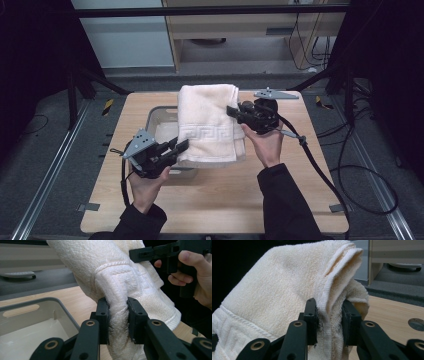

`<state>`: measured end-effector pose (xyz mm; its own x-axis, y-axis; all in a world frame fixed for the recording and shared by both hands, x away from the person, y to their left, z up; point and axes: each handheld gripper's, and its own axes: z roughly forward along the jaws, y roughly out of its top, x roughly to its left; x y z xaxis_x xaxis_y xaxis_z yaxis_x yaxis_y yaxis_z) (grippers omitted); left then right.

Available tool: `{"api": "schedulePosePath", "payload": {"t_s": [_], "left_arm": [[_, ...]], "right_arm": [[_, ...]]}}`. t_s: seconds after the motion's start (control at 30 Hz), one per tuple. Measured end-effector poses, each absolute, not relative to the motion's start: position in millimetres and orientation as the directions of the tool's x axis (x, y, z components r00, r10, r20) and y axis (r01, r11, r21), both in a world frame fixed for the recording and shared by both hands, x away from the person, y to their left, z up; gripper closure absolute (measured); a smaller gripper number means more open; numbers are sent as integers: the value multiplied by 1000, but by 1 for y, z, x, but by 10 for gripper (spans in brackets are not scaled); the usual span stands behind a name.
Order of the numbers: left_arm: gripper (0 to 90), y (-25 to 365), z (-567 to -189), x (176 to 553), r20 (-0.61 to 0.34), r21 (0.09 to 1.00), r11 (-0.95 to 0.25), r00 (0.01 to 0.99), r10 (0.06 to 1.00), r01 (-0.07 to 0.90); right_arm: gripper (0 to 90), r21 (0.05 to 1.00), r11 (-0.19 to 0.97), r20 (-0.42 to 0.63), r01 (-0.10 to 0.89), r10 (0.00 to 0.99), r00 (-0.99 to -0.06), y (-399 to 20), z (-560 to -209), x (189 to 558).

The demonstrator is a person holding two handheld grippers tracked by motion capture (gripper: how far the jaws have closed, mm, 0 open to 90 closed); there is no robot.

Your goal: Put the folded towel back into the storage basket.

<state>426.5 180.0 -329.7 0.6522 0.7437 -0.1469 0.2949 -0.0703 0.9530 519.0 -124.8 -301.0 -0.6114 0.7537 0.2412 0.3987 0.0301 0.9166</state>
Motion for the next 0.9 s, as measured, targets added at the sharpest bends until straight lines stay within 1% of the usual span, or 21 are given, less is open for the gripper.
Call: {"api": "schedulePosePath", "payload": {"t_s": [0.23, 0.47, 0.9], "left_arm": [[728, 191, -328, 429, -167, 953, -42, 639, 751, 299], [729, 200, -325, 430, -177, 954, -26, 627, 758, 300], [730, 220, -325, 435, -203, 951, 14, 587, 784, 310]], "right_arm": [[701, 919, 46, 225, 391, 754, -617, -112, -296, 524], [701, 920, 37, 234, 391, 747, -622, -103, -295, 528], [701, 916, 54, 228, 397, 744, -628, -77, -295, 542]]}}
